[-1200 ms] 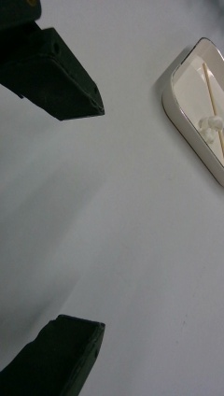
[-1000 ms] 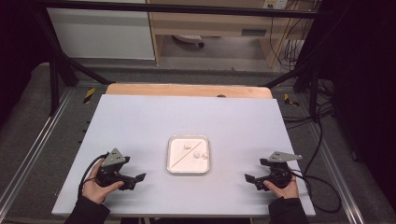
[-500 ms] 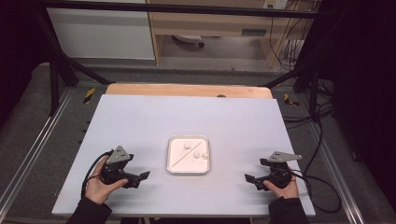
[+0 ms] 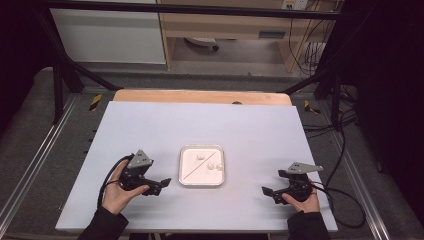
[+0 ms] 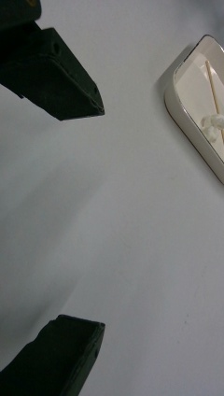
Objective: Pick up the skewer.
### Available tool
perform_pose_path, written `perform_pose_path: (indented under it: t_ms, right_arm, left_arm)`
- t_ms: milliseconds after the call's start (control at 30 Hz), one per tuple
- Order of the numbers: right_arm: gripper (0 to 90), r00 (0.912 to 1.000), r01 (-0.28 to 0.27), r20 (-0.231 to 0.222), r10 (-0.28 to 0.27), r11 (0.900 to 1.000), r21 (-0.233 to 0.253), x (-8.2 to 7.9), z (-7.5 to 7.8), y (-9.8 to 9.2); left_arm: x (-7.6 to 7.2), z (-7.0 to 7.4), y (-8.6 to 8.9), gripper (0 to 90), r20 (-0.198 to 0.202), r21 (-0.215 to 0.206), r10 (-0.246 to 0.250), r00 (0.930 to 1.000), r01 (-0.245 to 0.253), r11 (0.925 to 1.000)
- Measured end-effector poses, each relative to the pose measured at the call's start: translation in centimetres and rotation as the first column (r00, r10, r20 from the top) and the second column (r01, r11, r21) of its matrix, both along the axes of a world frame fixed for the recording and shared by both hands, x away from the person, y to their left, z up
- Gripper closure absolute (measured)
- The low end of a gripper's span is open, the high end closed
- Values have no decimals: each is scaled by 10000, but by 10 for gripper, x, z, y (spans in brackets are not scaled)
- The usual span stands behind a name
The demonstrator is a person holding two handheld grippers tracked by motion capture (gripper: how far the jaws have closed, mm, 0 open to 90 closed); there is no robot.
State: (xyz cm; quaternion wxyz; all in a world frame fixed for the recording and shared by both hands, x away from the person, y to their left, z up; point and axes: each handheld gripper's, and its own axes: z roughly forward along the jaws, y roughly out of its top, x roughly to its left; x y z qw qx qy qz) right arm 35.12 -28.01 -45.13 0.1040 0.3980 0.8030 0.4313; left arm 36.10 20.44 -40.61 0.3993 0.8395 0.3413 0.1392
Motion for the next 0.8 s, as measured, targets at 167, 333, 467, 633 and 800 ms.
perform_pose_path:
  t_ms: [167, 333, 467, 633, 800]
  right_arm:
    - [5, 10000, -3, 4, 3, 10000, -14, 0, 0, 0]
    - [5, 10000, 6, -6, -6, 10000, -2, 0, 0, 0]
    - [6, 10000, -3, -5, 3, 10000, -6, 0, 0, 0]
    - [5, 10000, 6, -28, -6, 10000, -5, 0, 0, 0]
    - [5, 10000, -17, 5, 17, 10000, -16, 0, 0, 1]
  left_arm:
    - [4, 2, -15, 76, -74, 195, -48, 10000, 49, 9998]
    - [10, 2, -30, 92, -168, 330, -65, 9998, 70, 9994]
    - [15, 0, -44, 103, -248, 520, -94, 9996, 107, 9986]
    - [21, -3, -58, 122, -338, 697, -120, 9994, 143, 9975]
    - [27, -6, -72, 171, -443, 838, -46, 9990, 83, 9964]
